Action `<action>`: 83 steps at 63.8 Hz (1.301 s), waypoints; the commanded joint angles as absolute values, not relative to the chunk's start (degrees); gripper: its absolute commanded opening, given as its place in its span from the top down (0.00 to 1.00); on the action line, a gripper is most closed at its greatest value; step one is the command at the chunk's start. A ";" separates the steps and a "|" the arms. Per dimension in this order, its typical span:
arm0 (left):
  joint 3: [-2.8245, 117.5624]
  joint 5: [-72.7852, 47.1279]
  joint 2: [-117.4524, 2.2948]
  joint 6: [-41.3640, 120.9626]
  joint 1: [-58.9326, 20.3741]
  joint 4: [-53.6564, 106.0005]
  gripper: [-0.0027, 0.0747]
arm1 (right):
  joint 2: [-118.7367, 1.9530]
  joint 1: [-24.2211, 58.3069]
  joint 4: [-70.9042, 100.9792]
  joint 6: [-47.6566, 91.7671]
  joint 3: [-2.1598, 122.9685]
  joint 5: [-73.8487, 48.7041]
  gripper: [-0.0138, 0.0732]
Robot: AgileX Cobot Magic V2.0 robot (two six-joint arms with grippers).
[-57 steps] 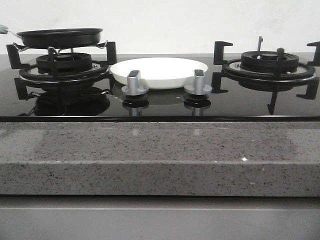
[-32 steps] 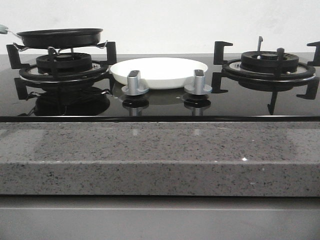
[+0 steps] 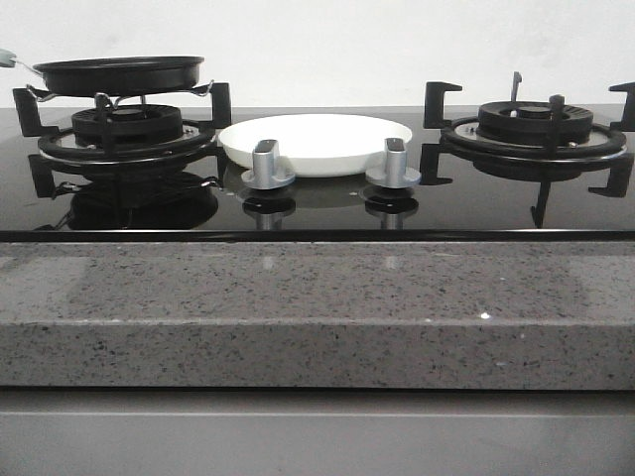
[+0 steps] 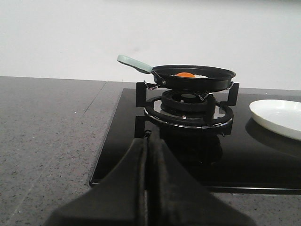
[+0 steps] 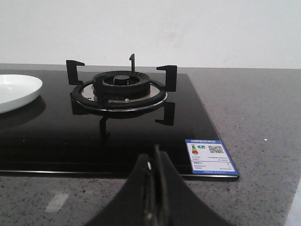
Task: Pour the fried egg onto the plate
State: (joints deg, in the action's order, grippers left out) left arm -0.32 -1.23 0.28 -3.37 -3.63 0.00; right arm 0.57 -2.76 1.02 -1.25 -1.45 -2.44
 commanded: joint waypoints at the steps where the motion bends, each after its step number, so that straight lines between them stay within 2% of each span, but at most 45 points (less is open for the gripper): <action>1: -0.72 3.32 1.40 -3.81 -3.62 0.49 0.99 | 1.73 -2.90 0.43 -0.82 -1.26 2.46 0.92; 24: -0.61 4.67 1.40 -3.81 -3.62 0.89 0.99 | 1.73 -2.90 0.43 -0.82 -1.26 2.46 0.92; 33: 2.42 4.68 1.27 -3.81 -3.62 10.25 0.99 | 1.73 -2.90 2.10 -1.10 -0.20 3.54 0.92; 48: 20.37 -11.18 -3.85 -3.70 -3.62 10.63 0.99 | 0.03 -2.90 6.46 -1.22 15.71 -7.63 0.92; 51: 24.95 -17.23 -6.73 -3.70 -3.62 9.58 0.99 | -1.69 -2.90 5.34 0.00 19.94 -12.10 0.92; 64: 41.53 -25.22 -22.08 -3.61 -3.62 5.54 0.99 | -12.82 -2.90 2.34 1.02 35.63 -20.74 0.92; 73: 47.50 -31.35 -29.23 -3.61 -3.62 5.40 0.99 | -19.92 -2.90 2.34 1.02 41.63 -25.40 0.92; 83: 48.45 -31.31 -32.87 -3.61 -3.62 5.40 0.99 | -25.84 -2.90 2.40 1.02 42.78 -25.74 0.92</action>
State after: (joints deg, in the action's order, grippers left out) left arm 46.31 -34.93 -31.29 -3.37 -3.63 5.32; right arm -23.08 -2.76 3.06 0.41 40.75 -29.07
